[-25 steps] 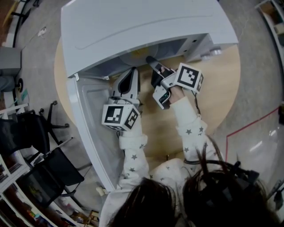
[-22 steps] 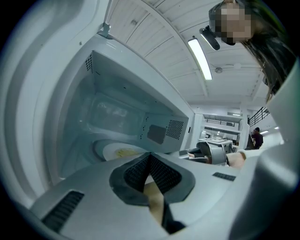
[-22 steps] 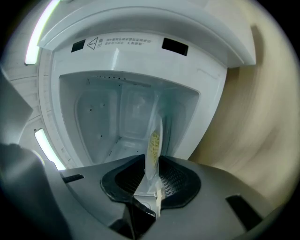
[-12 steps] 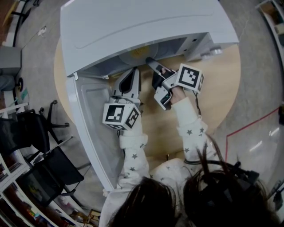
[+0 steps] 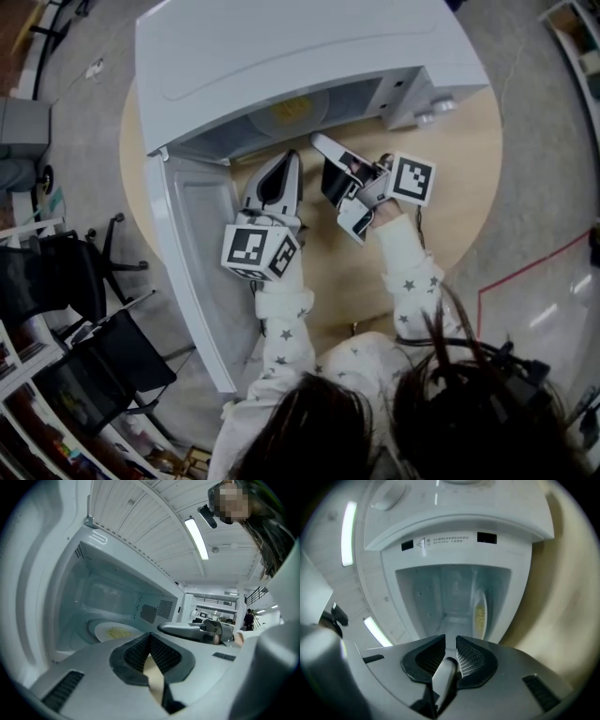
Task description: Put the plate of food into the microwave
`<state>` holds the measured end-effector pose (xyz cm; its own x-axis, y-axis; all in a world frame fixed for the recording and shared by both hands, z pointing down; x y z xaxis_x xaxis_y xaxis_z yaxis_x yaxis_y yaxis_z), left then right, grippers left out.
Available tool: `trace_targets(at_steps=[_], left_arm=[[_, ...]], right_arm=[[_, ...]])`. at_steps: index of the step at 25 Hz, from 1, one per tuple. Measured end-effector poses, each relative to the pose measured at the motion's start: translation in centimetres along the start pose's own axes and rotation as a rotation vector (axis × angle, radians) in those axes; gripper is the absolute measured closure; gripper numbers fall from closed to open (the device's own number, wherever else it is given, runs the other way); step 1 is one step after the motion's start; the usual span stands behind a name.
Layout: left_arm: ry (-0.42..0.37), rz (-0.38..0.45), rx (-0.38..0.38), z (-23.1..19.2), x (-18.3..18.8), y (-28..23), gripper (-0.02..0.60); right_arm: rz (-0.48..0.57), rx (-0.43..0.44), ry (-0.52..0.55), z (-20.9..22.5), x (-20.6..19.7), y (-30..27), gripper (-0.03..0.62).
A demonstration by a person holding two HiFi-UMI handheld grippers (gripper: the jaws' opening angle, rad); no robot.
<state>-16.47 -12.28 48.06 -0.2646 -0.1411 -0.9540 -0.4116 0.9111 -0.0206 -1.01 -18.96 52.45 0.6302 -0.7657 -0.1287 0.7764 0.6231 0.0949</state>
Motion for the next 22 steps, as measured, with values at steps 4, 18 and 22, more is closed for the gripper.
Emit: trace_targets(at_steps=[4,18,22], left_arm=[[-0.004,0.013,-0.023,1.4,0.8,0.5,0.584],[-0.013,0.039,-0.137,7.3,4.5,3.8,0.584],[-0.019,0.052,-0.158,8.4,5.7,5.0,0.584]], right_arm=[[-0.017,0.102,-0.003,-1.9,-0.1,0.9,0.549],[-0.104,0.196,0.0,-7.8,-1.1,6.7,0.588],[-0.099,0.217,0.006,-9.3,-1.6,8.2,0.588]])
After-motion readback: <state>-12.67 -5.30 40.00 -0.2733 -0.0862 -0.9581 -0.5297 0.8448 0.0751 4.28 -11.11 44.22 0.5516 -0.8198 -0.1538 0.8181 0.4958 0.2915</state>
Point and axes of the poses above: the fingertips, and each gripper's own axes: y backward along the fingers, z to its right, x out of its top, the point moved 9 cm from there along y, backward along the fingers, and after that the axes turned 7 degrees about z, right-handed, at the moved point
